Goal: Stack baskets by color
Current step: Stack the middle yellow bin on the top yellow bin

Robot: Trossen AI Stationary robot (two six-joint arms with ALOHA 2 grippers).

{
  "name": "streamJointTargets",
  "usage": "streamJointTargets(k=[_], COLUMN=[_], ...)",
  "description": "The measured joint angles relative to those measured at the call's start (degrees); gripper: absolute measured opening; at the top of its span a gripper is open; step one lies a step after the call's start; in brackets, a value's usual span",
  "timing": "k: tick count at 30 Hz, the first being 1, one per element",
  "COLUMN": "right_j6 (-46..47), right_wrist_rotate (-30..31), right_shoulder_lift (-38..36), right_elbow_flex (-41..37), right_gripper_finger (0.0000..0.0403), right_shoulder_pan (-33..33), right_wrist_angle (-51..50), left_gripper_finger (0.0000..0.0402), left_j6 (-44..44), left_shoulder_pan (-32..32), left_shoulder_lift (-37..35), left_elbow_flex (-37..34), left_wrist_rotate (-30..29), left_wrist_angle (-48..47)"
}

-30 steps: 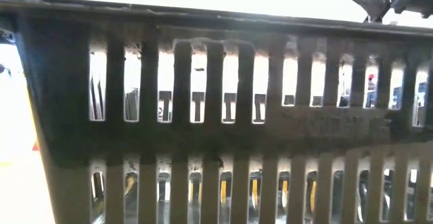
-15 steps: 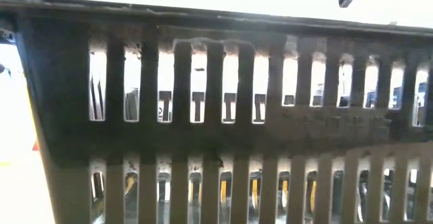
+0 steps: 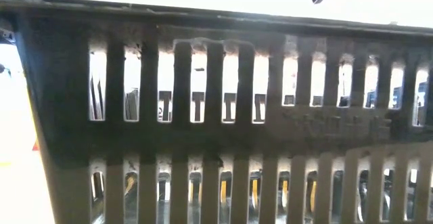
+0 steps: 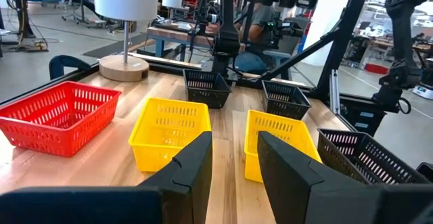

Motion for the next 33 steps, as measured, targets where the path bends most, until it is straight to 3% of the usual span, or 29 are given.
streamJointTargets(k=[11, 23, 33], right_j6=[5.93, 8.16, 12.27], right_wrist_rotate=[-0.01, -1.24, -0.51], right_shoulder_lift=[11.98, 24.99, 32.84], right_elbow_flex=[4.91, 15.47, 17.46], right_gripper_finger=[0.0191, 0.0193, 0.0193], right_shoulder_pan=[-0.02, -0.04, -0.99], right_wrist_angle=[-0.94, -13.87, -19.71], left_gripper_finger=[0.0108, 0.0108, 0.0108], left_j6=[-0.07, 0.06, 0.06], left_shoulder_pan=[0.0, -0.01, 0.0], left_shoulder_lift=[0.0, 0.0, -0.02], left_elbow_flex=[0.0, 0.0, -0.01], left_wrist_rotate=[0.02, 0.04, 0.13], left_wrist_angle=[0.0, 0.0, 0.0])
